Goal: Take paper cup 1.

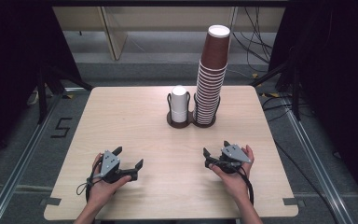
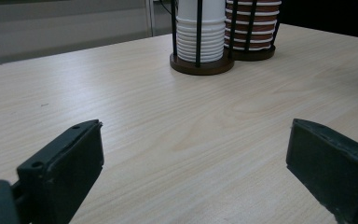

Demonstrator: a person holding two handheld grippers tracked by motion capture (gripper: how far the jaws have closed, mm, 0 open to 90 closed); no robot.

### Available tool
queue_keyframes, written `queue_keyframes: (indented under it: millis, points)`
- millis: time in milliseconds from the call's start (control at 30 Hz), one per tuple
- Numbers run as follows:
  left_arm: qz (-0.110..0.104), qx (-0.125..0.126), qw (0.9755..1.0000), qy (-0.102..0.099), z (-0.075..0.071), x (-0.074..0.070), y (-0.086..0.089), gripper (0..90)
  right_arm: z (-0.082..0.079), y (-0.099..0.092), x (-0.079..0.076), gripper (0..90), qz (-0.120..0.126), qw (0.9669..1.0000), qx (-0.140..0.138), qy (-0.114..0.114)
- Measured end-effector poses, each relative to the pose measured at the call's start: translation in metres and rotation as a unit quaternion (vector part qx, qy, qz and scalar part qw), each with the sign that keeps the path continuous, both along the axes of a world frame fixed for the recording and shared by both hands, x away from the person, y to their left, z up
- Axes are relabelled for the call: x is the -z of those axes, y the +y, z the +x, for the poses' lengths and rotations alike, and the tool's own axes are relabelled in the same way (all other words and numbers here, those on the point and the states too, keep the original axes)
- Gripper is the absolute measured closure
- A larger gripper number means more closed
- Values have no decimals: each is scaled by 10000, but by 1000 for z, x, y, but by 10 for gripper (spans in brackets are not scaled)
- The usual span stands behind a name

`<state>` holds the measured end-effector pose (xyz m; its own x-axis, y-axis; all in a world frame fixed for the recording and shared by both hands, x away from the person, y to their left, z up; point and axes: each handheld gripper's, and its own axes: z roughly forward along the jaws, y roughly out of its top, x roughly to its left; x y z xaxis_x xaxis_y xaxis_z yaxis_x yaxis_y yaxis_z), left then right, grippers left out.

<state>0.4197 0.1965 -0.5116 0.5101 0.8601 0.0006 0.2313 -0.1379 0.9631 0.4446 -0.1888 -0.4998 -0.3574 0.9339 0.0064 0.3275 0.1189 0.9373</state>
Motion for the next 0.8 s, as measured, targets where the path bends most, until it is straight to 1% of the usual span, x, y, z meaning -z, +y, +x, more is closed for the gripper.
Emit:
queue_keyframes:
  millis: [33, 67, 100, 133, 167, 200, 233, 267, 300, 333, 367, 400, 433, 467, 500, 533, 567, 633, 667, 700, 733, 767, 800]
  points:
    - [0, 0, 10000, 0, 0, 0, 0, 36, 1, -1, 0, 158, -31, 10000, -56, -24]
    - [4, 8, 10000, -40, 0, 0, -1, 36, 0, 0, -2, 161, 85, 9999, -28, 65]
    - [-7, 26, 10000, -61, 1, 1, -2, 36, 0, 0, -2, 161, 85, 9999, -28, 65]
    - [34, 15, 10000, -17, 0, 0, -2, 37, -1, 1, -3, 161, 41, 10000, 22, 17]
    - [22, 31, 10000, -15, 1, 0, -2, 38, 0, 1, -3, 162, 104, 9999, -56, -4]
    - [-3, 51, 10000, -2, 1, 0, -2, 38, 1, 2, -4, 164, 63, 9999, -94, -19]
    - [-21, 74, 10000, 8, 1, 0, -2, 41, 1, 5, -5, 165, 144, 9999, 3, 42]
    - [-49, 126, 9999, 27, 2, 0, -2, 42, 3, 5, -6, 165, 56, 9999, -87, 0]
    - [-52, 152, 9999, 33, 2, 0, -2, 42, 4, 8, -7, 167, 49, 10000, -43, -9]
    - [-52, 152, 9999, 33, 2, 0, -2, 41, 7, 8, -9, 169, -74, 9998, -189, -54]
    - [-56, 160, 9998, 53, 2, 0, -2, 41, 7, 8, -9, 169, -74, 9998, -189, -54]
    - [-72, 159, 9998, 66, 4, -1, -2, 41, 7, 11, -11, 170, -40, 9999, -134, -100]
    - [-77, 180, 9998, 67, 5, -2, -3, 41, 10, 16, -14, 176, -59, 9996, -237, -140]
    - [-75, 214, 9997, 61, 6, -3, -4, 41, 11, 17, -14, 179, -76, 9995, -263, -167]
    - [-69, 255, 9996, 21, 9, -5, -6, 41, 11, 17, -14, 179, -76, 9995, -263, -167]
    - [-120, 276, 9995, -37, 12, -7, -9, 41, 11, 21, -15, 182, -33, 9995, -279, -152]
    - [-95, 287, 9995, -7, 14, -10, -10, 42, 12, 22, -15, 185, -130, 9993, -297, -174]
    - [-100, 318, 9994, -41, 20, -16, -13, 45, 14, 26, -15, 191, -113, 9992, -352, -147]
    - [-125, 348, 9993, -69, 24, -19, -16, 50, 15, 27, -15, 198, -130, 9993, -330, -146]
    - [-158, 387, 9991, -92, 29, -24, -18, 54, 16, 29, -15, 202, -56, 9993, -360, -73]
    - [-169, 394, 9990, -123, 34, -28, -21, 56, 19, 31, -15, 203, -132, 9988, -439, -151]
    - [-191, 418, 9988, -137, 39, -32, -23, 60, 22, 32, -16, 209, -102, 9986, -493, -152]
    - [-196, 423, 9988, -172, 44, -37, -25, 63, 24, 34, -16, 214, -147, 9986, -479, -186]
